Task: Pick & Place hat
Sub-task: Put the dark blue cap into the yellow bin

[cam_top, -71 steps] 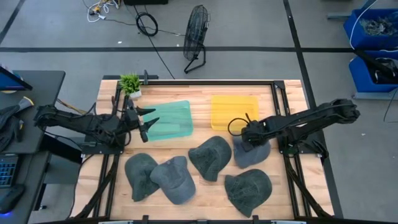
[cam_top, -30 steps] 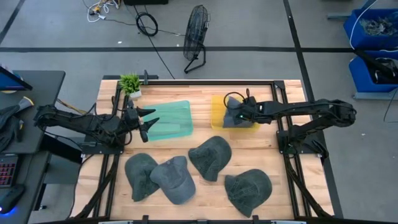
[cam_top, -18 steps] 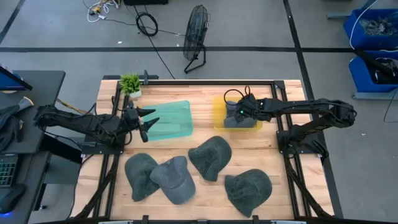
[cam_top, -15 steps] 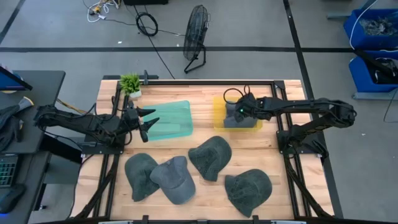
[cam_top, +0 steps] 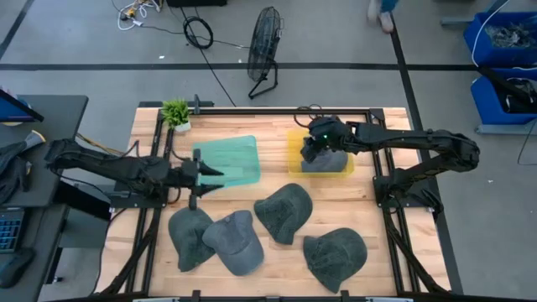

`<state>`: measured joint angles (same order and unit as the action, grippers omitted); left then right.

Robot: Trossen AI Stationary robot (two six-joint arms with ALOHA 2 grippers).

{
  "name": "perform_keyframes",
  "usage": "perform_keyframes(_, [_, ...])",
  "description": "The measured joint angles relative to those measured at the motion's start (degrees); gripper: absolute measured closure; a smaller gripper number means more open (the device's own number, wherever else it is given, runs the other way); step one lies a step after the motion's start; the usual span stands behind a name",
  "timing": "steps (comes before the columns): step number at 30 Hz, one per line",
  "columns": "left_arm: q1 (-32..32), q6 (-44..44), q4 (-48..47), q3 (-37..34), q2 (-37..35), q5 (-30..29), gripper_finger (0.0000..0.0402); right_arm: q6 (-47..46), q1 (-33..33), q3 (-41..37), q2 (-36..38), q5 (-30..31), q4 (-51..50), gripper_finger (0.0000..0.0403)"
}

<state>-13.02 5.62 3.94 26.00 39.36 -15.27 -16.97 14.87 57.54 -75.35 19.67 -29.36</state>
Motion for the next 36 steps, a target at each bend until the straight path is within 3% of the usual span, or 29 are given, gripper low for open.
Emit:
perform_keyframes(3, [0.02, 0.93, -4.25, 2.56, 5.0, 1.88, 0.0229, 0.3, 0.03, 0.02, -0.36, 0.13, 2.81, 0.0261])
perform_keyframes(8, [-1.66, 2.69, -17.64, 7.82, 12.62, 12.44, 0.0229, 0.28, 0.03, 0.02, -0.35, 0.16, 2.7, 0.0262])
perform_keyframes(13, [-5.55, 12.56, -19.01, 8.37, 20.48, 18.94, 0.0229, 0.14, 0.03, 0.02, -0.35, 0.23, 2.66, 0.0262])
perform_keyframes(25, [-17.54, 19.54, -11.01, 8.28, 34.16, 19.14, 0.0229, 0.96, 0.03, 0.02, -0.35, 0.25, 2.68, 0.0262])
perform_keyframes(36, [-20.63, 20.38, -14.11, 8.32, 42.97, 9.08, 0.023, 0.12, 0.03, 0.02, -0.35, 0.23, 2.71, 0.0262])
